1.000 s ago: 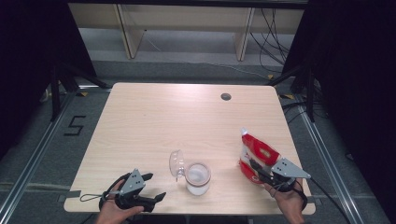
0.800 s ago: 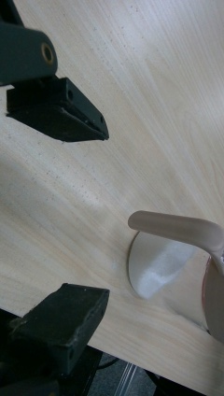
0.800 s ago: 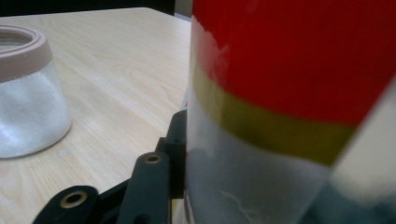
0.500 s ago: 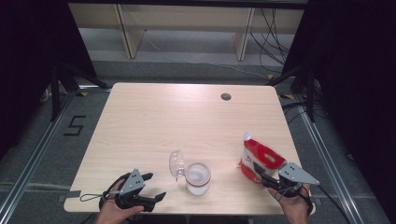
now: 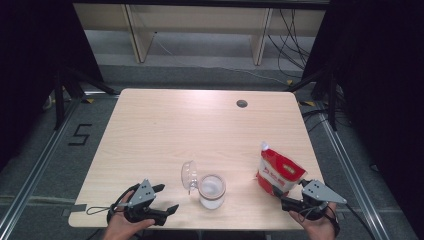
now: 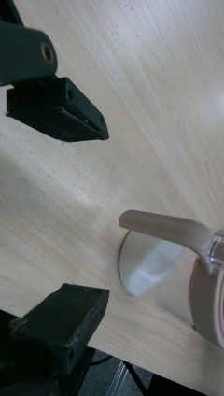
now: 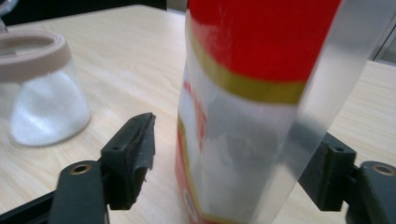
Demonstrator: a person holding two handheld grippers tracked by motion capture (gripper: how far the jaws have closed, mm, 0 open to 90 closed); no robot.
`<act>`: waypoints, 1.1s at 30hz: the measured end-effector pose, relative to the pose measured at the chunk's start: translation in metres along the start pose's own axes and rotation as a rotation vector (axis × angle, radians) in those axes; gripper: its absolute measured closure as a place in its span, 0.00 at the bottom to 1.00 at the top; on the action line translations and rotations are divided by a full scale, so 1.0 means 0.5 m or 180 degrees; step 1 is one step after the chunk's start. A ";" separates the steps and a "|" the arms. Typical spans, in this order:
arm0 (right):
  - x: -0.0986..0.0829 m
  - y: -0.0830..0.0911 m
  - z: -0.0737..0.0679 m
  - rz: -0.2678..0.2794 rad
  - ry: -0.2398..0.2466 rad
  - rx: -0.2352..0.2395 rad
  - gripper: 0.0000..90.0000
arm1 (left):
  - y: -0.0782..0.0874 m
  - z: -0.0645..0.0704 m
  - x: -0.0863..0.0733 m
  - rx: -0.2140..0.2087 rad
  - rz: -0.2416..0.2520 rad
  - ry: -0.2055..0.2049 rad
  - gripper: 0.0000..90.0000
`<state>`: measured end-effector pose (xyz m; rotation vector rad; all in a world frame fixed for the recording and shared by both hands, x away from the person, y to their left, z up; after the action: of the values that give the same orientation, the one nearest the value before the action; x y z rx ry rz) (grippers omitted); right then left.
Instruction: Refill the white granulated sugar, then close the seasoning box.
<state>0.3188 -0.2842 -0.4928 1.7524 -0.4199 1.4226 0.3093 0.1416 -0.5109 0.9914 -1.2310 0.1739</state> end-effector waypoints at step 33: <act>-0.019 0.044 -0.002 -0.0029 -0.0059 -0.0128 0.29 | 0.007 0.011 0.038 -0.0150 0.0049 0.0108 0.43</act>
<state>0.2999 -0.2988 -0.4934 1.7343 -0.4470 1.3833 0.3105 0.1325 -0.4928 0.9351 -1.2069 0.1724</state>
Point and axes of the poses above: each handheld gripper's, and its own axes: y roughly backward along the jaws, x roughly out of its top, z roughly to its right, the point moved 4 cm from there along -y, roughly forward along the jaws, and after that the axes turned 7 degrees about x, right-handed, at the moved point
